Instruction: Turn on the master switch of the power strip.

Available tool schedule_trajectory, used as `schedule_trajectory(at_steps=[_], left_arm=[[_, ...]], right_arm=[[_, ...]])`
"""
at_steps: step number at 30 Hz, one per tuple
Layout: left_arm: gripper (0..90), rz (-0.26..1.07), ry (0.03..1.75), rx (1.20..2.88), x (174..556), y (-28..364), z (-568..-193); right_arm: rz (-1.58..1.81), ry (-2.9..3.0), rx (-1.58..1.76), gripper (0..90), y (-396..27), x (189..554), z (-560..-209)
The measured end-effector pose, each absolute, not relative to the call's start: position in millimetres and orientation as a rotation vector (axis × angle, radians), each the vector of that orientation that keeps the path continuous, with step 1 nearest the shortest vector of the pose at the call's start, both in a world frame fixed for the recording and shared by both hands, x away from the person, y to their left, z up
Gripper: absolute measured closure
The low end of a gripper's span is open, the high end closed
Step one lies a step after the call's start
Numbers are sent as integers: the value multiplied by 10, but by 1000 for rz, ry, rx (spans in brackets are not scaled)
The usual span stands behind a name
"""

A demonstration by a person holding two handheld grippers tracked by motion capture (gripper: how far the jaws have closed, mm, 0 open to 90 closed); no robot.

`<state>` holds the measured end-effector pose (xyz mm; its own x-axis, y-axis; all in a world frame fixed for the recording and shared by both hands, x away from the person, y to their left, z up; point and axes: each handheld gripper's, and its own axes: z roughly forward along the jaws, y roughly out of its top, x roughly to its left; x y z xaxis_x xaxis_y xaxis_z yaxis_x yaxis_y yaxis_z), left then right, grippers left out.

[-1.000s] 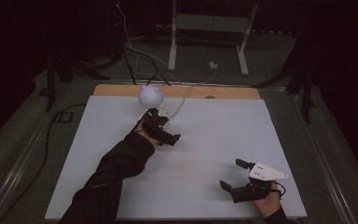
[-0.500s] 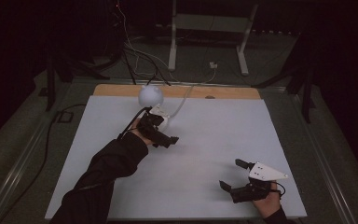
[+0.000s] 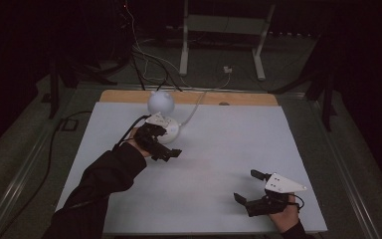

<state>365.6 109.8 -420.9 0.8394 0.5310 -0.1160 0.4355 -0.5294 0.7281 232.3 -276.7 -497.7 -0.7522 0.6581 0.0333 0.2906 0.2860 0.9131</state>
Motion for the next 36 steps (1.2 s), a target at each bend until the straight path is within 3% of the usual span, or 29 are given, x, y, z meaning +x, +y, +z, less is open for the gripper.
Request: schedule_trajectory(at_steps=[16,36], left_arm=[[2,169,740,2188,3401,1538,-4291],[2,166,823,2159,3005,1994,-4690]], right_arm=[[1447,2217,862,0,-2754,2328,-4985],[1435,2229,856,0,-2731,2330,-4995]])
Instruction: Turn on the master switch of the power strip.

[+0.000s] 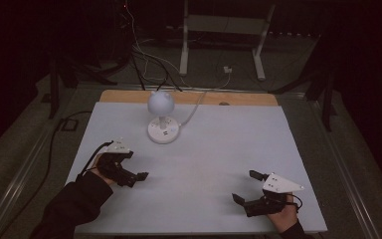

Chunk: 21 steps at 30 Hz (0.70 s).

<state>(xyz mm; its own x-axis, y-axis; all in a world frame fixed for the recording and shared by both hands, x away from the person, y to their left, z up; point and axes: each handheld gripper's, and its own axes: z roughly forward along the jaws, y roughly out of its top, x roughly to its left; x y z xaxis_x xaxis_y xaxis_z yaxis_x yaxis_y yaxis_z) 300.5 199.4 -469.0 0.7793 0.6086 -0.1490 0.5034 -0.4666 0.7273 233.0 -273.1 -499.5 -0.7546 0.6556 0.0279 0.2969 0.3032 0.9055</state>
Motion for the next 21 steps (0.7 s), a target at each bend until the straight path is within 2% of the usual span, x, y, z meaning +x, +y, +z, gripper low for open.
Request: schedule_trajectory(at_steps=[8,13,21], left_arm=[[2,155,854,2142,2833,2138,-4890],[2,214,854,2197,2716,2221,-5026],[2,206,883,2235,2534,2355,-5167]], right_arm=[[1427,2233,855,0,-2722,2325,-4997],[1425,2234,858,0,-2722,2326,-4998],[1421,2237,858,0,-2721,2324,-4999]])
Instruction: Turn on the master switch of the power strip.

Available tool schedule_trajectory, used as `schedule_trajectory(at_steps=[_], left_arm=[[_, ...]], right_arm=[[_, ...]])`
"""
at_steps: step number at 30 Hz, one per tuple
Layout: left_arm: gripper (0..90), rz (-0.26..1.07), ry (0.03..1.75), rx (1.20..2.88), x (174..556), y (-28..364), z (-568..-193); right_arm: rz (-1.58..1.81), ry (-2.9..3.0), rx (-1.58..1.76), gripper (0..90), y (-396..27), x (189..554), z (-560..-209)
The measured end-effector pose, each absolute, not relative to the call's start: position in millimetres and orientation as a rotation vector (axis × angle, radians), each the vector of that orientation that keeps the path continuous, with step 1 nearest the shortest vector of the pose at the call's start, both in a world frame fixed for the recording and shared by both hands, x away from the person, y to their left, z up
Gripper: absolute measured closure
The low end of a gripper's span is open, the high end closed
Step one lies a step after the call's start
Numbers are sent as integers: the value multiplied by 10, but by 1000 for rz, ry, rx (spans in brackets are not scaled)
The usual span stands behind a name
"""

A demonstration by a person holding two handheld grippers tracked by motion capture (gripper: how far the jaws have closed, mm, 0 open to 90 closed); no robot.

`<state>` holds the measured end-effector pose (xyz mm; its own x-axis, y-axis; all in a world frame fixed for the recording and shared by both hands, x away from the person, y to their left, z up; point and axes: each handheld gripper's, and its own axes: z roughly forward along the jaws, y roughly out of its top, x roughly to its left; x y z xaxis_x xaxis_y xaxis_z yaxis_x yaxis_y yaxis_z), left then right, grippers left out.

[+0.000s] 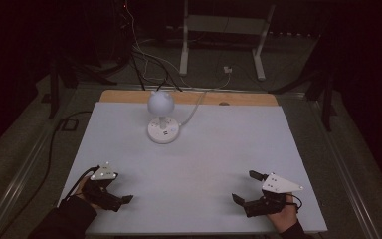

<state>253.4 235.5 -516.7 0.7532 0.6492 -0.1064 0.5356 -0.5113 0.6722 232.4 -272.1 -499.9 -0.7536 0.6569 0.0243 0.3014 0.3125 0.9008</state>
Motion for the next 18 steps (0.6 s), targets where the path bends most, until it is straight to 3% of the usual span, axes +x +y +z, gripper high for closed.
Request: schedule_trajectory(at_steps=[18], left_arm=[[3,214,918,2228,2387,2472,-5302]], right_arm=[[1412,2253,836,0,-2706,2319,-5002]])
